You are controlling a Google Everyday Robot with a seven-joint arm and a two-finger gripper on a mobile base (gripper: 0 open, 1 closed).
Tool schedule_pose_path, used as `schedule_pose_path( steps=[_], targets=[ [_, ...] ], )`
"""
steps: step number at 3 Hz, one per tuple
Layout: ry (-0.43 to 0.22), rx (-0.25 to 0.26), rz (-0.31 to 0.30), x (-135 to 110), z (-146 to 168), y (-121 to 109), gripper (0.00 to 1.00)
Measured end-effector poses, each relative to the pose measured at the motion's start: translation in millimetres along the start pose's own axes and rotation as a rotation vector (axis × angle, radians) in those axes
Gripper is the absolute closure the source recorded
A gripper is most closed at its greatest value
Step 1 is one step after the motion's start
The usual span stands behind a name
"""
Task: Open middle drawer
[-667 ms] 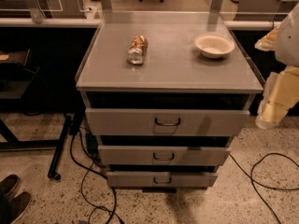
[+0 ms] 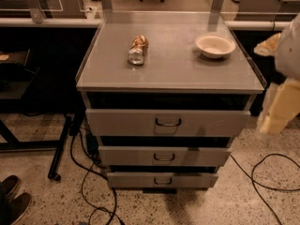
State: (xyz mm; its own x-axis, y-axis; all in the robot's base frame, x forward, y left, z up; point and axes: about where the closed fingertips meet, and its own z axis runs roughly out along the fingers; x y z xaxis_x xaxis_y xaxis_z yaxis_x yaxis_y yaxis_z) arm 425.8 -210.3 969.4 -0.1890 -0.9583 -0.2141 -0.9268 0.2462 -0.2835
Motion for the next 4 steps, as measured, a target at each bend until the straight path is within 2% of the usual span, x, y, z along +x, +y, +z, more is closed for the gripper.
schedule_pose_path(
  steps=[1, 2, 3, 4],
  targets=[
    [0.011, -0.087, -0.036, 13, 74, 42, 0.0],
    [0.015, -0.171, -0.033, 19, 118, 61, 0.0],
    [0.015, -0.184, -0.034, 21, 125, 67, 0.0],
    [-0.011, -0.218, -0.047, 22, 149, 94, 0.0]
  ],
)
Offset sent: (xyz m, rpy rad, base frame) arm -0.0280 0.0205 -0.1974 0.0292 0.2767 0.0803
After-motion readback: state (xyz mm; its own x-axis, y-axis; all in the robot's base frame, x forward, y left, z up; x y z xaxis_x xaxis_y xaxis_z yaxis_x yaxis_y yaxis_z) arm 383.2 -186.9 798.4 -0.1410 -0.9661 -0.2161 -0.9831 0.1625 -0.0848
